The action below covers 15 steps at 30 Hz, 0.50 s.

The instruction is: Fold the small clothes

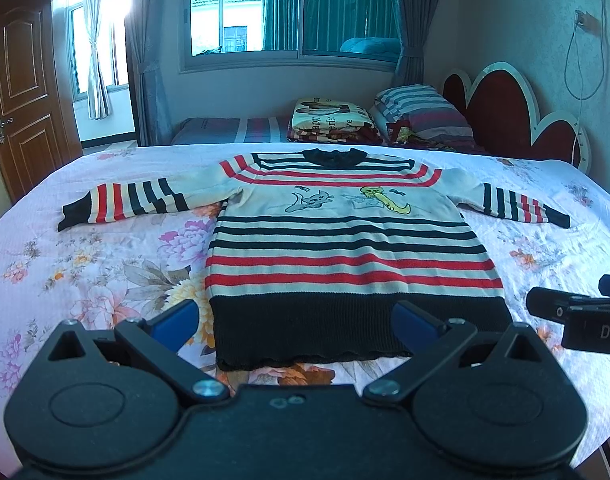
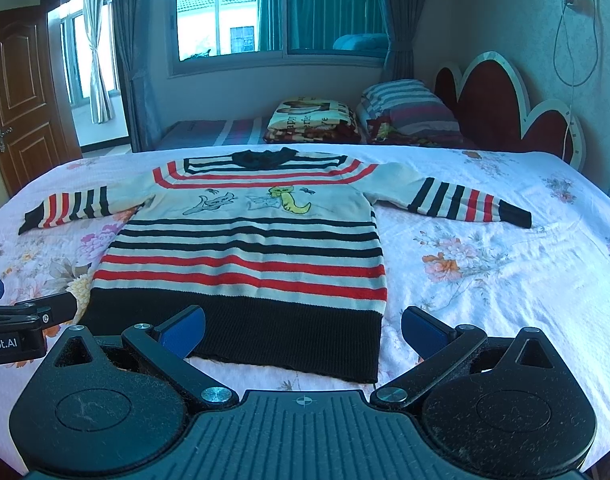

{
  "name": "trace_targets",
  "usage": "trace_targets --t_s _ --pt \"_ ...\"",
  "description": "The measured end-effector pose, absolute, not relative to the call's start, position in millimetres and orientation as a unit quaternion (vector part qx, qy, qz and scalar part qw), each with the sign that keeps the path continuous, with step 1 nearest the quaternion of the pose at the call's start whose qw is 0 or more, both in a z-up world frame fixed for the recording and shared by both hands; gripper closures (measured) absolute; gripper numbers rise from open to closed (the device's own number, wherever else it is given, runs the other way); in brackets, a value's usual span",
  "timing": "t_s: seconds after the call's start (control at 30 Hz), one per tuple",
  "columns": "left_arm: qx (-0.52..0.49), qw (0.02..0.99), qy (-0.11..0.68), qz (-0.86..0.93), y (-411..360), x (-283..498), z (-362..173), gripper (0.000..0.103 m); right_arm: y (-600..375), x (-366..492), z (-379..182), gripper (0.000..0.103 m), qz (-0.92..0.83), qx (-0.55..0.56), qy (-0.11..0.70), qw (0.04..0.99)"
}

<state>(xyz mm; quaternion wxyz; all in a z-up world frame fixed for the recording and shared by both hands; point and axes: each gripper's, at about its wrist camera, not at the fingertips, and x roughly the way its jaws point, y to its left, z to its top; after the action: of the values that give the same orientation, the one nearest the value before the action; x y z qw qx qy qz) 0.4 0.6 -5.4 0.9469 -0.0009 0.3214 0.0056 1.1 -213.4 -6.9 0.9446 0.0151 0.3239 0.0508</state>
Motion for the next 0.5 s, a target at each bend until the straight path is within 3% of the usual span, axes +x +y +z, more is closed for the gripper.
trace_targets --t_s 0.5 --pt "0.001 0.947 0.32 0.007 -0.5 -2.2 -6.5 0.001 -215.3 -1.6 -4.1 0.0 0.05 0.015 0.323 0.945"
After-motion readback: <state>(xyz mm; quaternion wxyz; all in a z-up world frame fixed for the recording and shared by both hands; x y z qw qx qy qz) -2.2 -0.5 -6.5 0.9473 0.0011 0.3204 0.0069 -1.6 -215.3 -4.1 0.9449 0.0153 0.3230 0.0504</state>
